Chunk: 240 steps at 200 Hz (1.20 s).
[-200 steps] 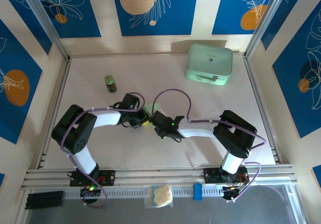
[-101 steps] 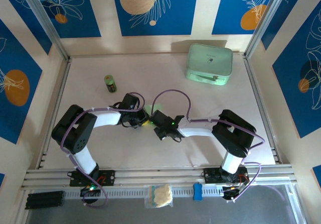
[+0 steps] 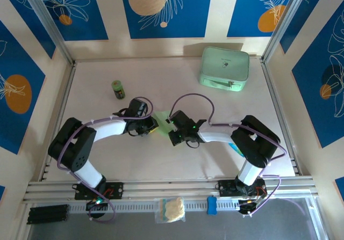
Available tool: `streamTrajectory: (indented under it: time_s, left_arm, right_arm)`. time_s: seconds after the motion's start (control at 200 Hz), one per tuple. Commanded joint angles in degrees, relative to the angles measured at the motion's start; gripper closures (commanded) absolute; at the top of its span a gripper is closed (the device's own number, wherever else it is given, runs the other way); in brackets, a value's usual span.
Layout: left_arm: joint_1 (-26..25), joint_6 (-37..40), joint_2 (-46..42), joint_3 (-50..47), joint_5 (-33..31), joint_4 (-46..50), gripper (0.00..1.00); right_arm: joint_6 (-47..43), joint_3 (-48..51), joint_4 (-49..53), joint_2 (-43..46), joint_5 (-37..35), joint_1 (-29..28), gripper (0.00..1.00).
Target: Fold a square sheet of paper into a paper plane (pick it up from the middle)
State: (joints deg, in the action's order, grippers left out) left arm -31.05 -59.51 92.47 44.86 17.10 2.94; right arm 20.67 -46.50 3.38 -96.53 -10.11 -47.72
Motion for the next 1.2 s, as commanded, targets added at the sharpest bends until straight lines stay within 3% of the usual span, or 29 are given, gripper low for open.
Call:
streamTrajectory:
  time_s: [0.0, 0.245, 0.595, 1.041, 1.196]
  left_arm:
    - [-0.7, 1.0, -0.5, -0.5, 4.1, -6.0, 0.79]
    - [-1.6, -1.1, 1.7, -2.3, 8.4, -15.1, 0.79]
    - [-2.1, -0.3, 4.0, -1.9, 9.0, -15.2, 0.78]
    - [-2.9, 0.1, 7.8, 2.5, 10.0, -13.0, 0.80]
    - [-3.0, 0.1, 7.9, 3.0, 9.2, -11.3, 0.80]
  right_arm:
    - [1.4, 3.1, -2.1, -0.1, 10.3, 2.9, 0.93]
    - [1.9, 4.2, -4.7, -2.2, 18.7, 6.7, 0.93]
    - [2.7, 5.0, -6.9, -3.4, 24.6, 10.1, 0.92]
    - [4.3, 5.5, -7.4, -4.2, 26.8, 12.0, 0.87]
    - [5.0, 5.4, -7.5, -5.0, 27.9, 12.7, 0.91]
